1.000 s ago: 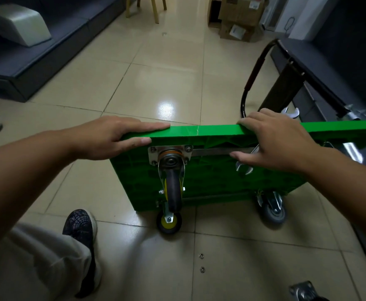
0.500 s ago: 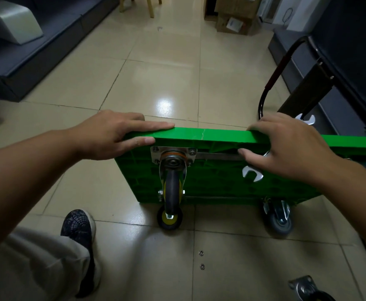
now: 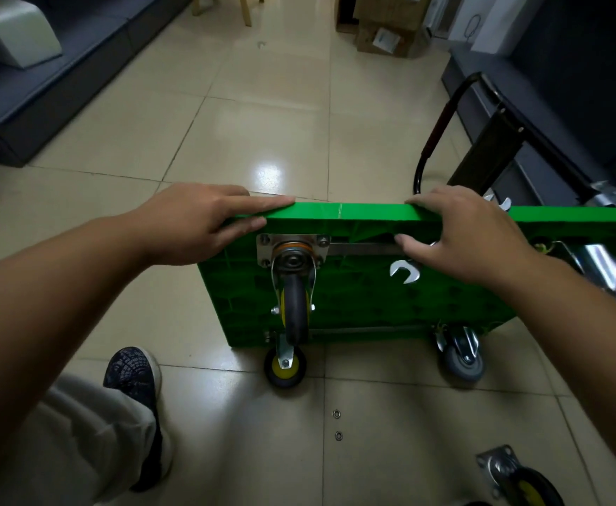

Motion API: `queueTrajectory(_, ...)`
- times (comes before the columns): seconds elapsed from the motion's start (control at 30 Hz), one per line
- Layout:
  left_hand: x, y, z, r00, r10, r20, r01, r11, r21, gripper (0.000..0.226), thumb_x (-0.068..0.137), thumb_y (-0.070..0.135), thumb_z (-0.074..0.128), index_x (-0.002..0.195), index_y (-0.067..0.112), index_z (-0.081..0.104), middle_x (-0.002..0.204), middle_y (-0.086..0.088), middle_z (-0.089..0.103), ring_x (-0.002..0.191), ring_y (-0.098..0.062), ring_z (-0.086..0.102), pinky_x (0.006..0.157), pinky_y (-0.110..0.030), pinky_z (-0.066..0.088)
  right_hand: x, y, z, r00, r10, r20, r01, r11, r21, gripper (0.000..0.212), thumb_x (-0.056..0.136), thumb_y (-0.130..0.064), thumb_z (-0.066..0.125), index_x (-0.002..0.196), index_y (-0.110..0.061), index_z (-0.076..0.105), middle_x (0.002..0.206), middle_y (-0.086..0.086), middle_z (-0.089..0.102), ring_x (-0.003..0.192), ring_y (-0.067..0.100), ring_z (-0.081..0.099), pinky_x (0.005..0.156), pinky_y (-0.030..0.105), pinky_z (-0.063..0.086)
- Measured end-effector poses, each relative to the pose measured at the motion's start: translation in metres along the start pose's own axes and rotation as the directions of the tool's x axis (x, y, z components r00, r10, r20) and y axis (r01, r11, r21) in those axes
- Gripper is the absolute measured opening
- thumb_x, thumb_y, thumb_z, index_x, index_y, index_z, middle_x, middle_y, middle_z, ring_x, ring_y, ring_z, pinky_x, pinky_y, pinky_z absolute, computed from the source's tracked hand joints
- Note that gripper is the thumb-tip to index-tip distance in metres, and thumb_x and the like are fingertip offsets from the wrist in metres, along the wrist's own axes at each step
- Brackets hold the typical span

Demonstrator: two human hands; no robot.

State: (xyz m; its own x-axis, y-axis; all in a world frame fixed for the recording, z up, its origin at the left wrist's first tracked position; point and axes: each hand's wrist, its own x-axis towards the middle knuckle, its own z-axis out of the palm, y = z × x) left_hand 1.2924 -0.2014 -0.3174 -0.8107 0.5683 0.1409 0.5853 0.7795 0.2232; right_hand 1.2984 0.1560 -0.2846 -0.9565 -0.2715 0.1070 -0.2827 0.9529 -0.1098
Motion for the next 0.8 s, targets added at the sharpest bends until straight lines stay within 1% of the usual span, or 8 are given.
queueTrajectory(0.1, 0.004, 0.01, 0.003, 0.996, -0.08, -0.028, 0.079, 0.996, -0.044, 0.049, 0.106, 0.041, 0.038, 0.153, 0.054, 0.029, 0.125, 0.005, 0.059, 0.099, -0.017, 0.052, 0.073, -0.032, 0.039, -0.01, -0.006, -0.001, 0.966, 0.162, -0.203, -0.13, 0.978, 0.16, 0.041, 0.088, -0.042, 0.07, 0.12, -0.018, 0.069, 0.113, 0.001, 0.067, 0.107, 0.021, 0.059, 0.089, 0.037, 0.049)
queueTrajectory(0.17, 0.002, 0.02, 0.007, 0.991, -0.128, -0.044, 0.125, 0.991, -0.056, 0.051, 0.106, 0.036, 0.04, 0.154, 0.05, 0.03, 0.125, 0.0, 0.06, 0.105, -0.022, 0.053, 0.082, -0.038, 0.044, -0.022, -0.014, -0.007, 0.917, 0.337, -0.212, -0.271, 0.919, 0.287, 0.032, 0.091, -0.047, 0.068, 0.102, -0.017, 0.073, 0.1, 0.0, 0.068, 0.092, 0.019, 0.062, 0.079, 0.032, 0.046)
queueTrajectory(0.23, -0.001, 0.029, 0.007, 0.981, -0.188, -0.055, 0.184, 0.981, -0.063, 0.051, 0.106, 0.035, 0.042, 0.154, 0.048, 0.031, 0.128, -0.002, 0.058, 0.111, -0.025, 0.052, 0.091, -0.041, 0.044, -0.034, -0.023, -0.014, 0.897, 0.437, 0.073, -0.416, 0.775, 0.476, 0.044, 0.091, -0.059, 0.062, 0.092, -0.016, 0.074, 0.091, -0.001, 0.073, 0.085, 0.017, 0.067, 0.078, 0.034, 0.05)
queueTrajectory(0.3, -0.001, 0.037, 0.005, 0.973, -0.23, -0.034, 0.229, 0.973, -0.031, 0.053, 0.105, 0.04, 0.045, 0.155, 0.046, 0.029, 0.136, -0.002, 0.055, 0.119, -0.027, 0.05, 0.097, -0.041, 0.041, -0.049, -0.034, -0.022, 0.847, 0.371, 0.38, -0.53, 0.556, 0.64, 0.054, 0.087, -0.066, 0.06, 0.093, -0.015, 0.075, 0.087, 0.001, 0.077, 0.08, 0.013, 0.069, 0.075, 0.034, 0.052)
queueTrajectory(0.37, -0.003, 0.045, 0.0, 0.965, -0.261, -0.001, 0.261, 0.965, -0.032, 0.055, 0.103, 0.044, 0.048, 0.156, 0.042, 0.031, 0.143, -0.001, 0.051, 0.127, -0.026, 0.047, 0.102, -0.041, 0.04, -0.064, -0.04, -0.025, 0.831, 0.248, 0.498, -0.552, 0.482, 0.68, 0.059, 0.082, -0.067, 0.061, 0.097, -0.013, 0.075, 0.087, 0.003, 0.078, 0.074, 0.013, 0.065, 0.069, 0.032, 0.047)
queueTrajectory(0.57, -0.005, 0.06, -0.014, 0.945, -0.321, -0.061, 0.31, 0.94, -0.145, 0.048, 0.101, 0.043, 0.053, 0.148, 0.035, 0.048, 0.138, 0.003, 0.054, 0.127, -0.022, 0.049, 0.102, -0.041, 0.044, -0.087, -0.029, -0.014, 0.829, -0.05, 0.558, -0.397, 0.649, 0.649, 0.022, 0.082, -0.037, 0.079, 0.098, -0.021, 0.078, 0.091, -0.005, 0.077, 0.08, 0.007, 0.069, 0.075, 0.03, 0.053)
queueTrajectory(0.7, 0.004, 0.053, -0.009, 0.955, -0.296, -0.015, 0.292, 0.947, -0.137, 0.051, 0.1, 0.047, 0.054, 0.149, 0.036, 0.046, 0.137, 0.004, 0.055, 0.123, -0.021, 0.052, 0.099, -0.041, 0.046, -0.074, -0.03, 0.005, 0.907, -0.098, 0.409, -0.153, 0.829, 0.538, 0.003, 0.092, -0.029, 0.073, 0.091, -0.029, 0.076, 0.08, -0.011, 0.072, 0.075, 0.009, 0.067, 0.07, 0.031, 0.056)
queueTrajectory(0.8, 0.008, 0.041, -0.005, 0.977, -0.214, 0.023, 0.215, 0.968, -0.13, 0.054, 0.098, 0.048, 0.056, 0.149, 0.038, 0.044, 0.133, 0.006, 0.058, 0.113, -0.017, 0.055, 0.091, -0.04, 0.049, -0.057, -0.038, 0.028, 0.974, -0.041, 0.224, -0.101, 0.804, 0.586, 0.016, 0.1, -0.029, 0.061, 0.085, -0.029, 0.068, 0.07, -0.005, 0.068, 0.059, 0.008, 0.064, 0.059, 0.03, 0.053)
